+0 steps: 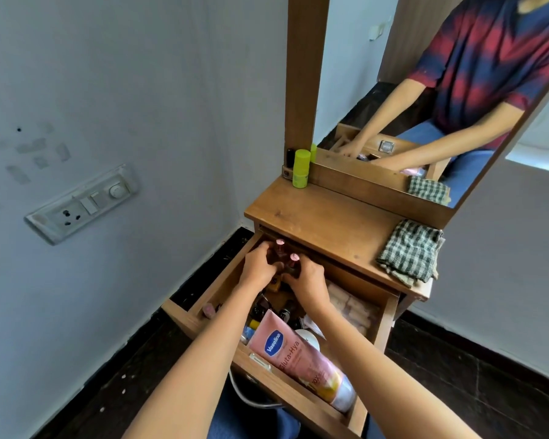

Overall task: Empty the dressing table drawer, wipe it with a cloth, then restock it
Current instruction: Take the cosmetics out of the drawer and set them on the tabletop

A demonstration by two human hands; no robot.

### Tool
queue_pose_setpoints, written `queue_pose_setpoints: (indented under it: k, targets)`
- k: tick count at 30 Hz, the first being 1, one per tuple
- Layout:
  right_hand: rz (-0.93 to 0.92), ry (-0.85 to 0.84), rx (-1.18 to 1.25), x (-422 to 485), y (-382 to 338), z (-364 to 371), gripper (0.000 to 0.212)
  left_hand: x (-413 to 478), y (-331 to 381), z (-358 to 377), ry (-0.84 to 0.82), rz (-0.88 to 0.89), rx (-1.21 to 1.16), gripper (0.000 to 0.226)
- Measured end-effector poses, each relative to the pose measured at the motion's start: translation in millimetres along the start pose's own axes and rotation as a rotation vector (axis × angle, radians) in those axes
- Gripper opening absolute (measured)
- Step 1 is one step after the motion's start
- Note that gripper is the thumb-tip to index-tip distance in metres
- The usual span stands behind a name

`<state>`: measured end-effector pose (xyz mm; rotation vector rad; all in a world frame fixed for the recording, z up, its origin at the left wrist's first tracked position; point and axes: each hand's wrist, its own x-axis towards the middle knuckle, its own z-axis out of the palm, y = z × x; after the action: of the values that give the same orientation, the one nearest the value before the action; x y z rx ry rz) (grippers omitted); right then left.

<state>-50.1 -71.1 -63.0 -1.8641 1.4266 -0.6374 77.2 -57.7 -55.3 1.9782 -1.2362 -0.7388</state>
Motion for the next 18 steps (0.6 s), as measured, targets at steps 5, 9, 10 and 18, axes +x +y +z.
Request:
queue_pose_setpoints:
  k: [5, 9, 10, 18]
  targets:
    - [-0.061, 0.022, -0.015, -1, 1, 2, 0.041, -2, 1, 2, 0.007, 0.016, 0.065, 0.042]
    - [-0.087, 0.04, -0.054, -6, -6, -7, 0.024, -9, 8, -2, 0.068, 0.015, 0.126, 0.036]
    - [-0.125, 0.055, -0.074, -8, -11, -13, 0.022, -11, 11, -5, 0.107, 0.02, 0.118, 0.033]
    - [-0.331, 0.22, -0.182, 3, -56, -84, 0.025, -30, 64, -41, 0.417, 0.2, -0.025, 0.034]
